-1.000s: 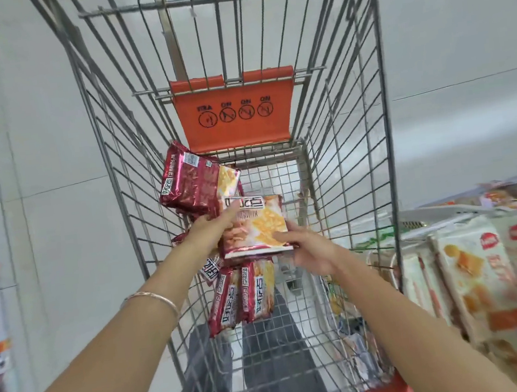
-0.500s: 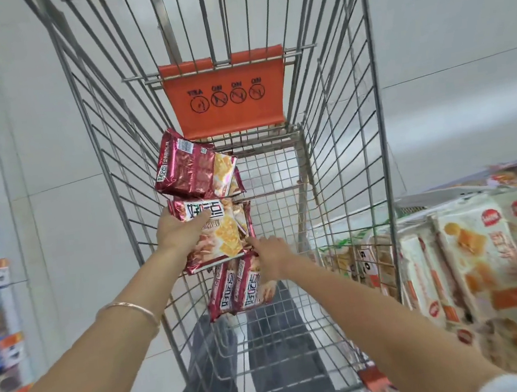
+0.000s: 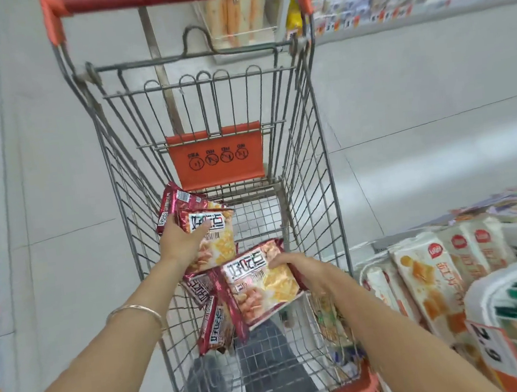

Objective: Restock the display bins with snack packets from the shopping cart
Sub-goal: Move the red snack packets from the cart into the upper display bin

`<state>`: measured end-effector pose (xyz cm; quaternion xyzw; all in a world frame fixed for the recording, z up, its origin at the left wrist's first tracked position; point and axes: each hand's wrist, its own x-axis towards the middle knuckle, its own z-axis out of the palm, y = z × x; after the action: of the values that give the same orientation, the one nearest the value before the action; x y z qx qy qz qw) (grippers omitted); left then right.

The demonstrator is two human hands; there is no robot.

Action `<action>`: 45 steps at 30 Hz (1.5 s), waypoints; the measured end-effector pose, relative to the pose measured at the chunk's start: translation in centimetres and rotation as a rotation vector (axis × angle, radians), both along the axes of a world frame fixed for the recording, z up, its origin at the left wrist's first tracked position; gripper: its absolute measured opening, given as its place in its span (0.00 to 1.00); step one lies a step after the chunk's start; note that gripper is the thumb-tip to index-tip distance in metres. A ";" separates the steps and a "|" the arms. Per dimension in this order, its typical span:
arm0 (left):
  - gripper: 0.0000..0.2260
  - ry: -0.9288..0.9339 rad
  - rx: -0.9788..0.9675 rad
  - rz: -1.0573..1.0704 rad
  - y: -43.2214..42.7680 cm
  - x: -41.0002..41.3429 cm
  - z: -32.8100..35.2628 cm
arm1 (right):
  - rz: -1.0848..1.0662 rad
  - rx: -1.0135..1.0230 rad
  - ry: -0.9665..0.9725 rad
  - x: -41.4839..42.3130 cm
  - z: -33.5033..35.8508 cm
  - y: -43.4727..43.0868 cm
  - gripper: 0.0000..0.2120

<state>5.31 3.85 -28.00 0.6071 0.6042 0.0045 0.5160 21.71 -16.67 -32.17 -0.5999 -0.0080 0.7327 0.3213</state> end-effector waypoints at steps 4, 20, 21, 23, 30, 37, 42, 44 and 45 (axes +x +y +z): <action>0.41 -0.022 -0.023 -0.109 0.4 0.3 3.4 | -0.199 0.134 -0.002 0.3 5.2 1.8 0.12; 0.36 -0.318 -0.389 -0.518 -4.8 -3.6 23.3 | -0.481 0.443 -0.408 -7.7 24.5 -2.3 0.20; 0.29 -0.353 -0.412 -0.565 -6.1 -3.3 25.3 | -0.513 0.474 -0.469 -7.5 26.1 -3.5 0.25; 0.16 -0.425 -0.450 -0.643 -8.8 -2.1 28.4 | -0.547 0.532 -0.601 -7.2 29.3 -6.3 0.34; 0.25 -0.674 -0.421 -0.803 -21.1 3.1 39.6 | -0.814 0.587 -0.967 -6.5 41.0 -18.5 0.41; 0.20 -0.833 -0.367 -1.133 -36.8 6.9 49.2 | -1.049 0.479 -1.322 -7.6 49.8 -35.1 0.68; 0.14 -0.939 -0.327 -1.297 -50.3 7.5 54.1 | -1.253 0.410 -1.538 -10.4 54.3 -48.4 0.67; 0.15 -0.996 -0.319 -1.339 -56.0 7.1 55.7 | -1.273 0.409 -1.647 -12.3 56.1 -53.9 0.59; 0.16 -1.016 -0.322 -1.374 -58.8 7.0 56.4 | -1.275 0.413 -1.695 -13.0 56.8 -56.8 0.54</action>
<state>12.32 -54.95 28.40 0.6815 -0.2066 -0.1231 0.6912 8.70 -73.44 24.67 -0.7395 -0.0375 -0.2384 0.6284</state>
